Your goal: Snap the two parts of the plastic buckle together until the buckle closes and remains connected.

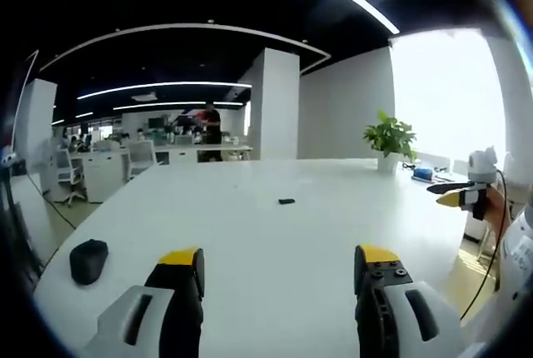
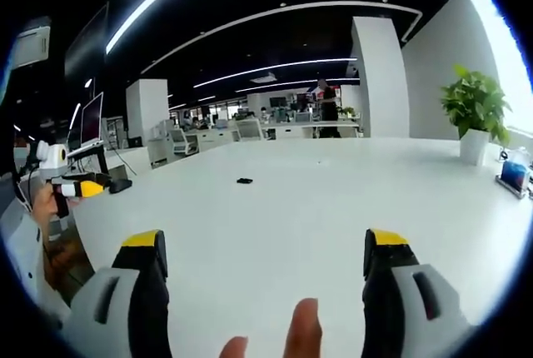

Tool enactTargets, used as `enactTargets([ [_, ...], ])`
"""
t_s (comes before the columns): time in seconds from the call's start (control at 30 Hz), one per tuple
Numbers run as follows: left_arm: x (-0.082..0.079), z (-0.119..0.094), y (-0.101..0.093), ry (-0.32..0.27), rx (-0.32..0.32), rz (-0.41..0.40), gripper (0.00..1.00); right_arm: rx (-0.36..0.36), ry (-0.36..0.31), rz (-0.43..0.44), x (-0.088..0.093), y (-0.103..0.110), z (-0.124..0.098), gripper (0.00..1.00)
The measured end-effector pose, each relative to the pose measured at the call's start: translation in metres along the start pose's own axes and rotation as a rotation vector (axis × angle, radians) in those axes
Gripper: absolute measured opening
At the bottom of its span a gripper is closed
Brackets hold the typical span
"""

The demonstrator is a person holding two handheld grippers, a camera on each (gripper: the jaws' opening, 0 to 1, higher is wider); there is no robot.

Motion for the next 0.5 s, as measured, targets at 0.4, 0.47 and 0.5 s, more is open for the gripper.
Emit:
enactTargets([
  [0.4, -0.0035, 0.0014, 0.0007, 0.002, 0.006, 0.016, 0.74, 0.0, 0.006, 0.011, 0.0012, -0.0033, -0.0002, 0.98],
  [0.47, -0.0038, 0.002, 0.0006, 0.002, 0.006, 0.017, 0.74, 0.0, 0.006, 0.01, 0.0013, -0.0029, 0.0002, 0.98],
  [0.5, -0.004, 0.0022, 0.0005, 0.001, 0.007, 0.017, 0.74, 0.0, 0.004, 0.011, 0.0012, -0.0028, 0.0005, 0.98],
])
Point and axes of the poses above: the point that each gripper's makers call its tool centre point, and the gripper's own axes: z roughly forward along the fingers, y roughly to its left, x roughly out of its underside, the point moved 9 cm from there along -z, roughly backward along the fingers, and after that the axes turned 1 degree about -y, right-handed, at the moved point
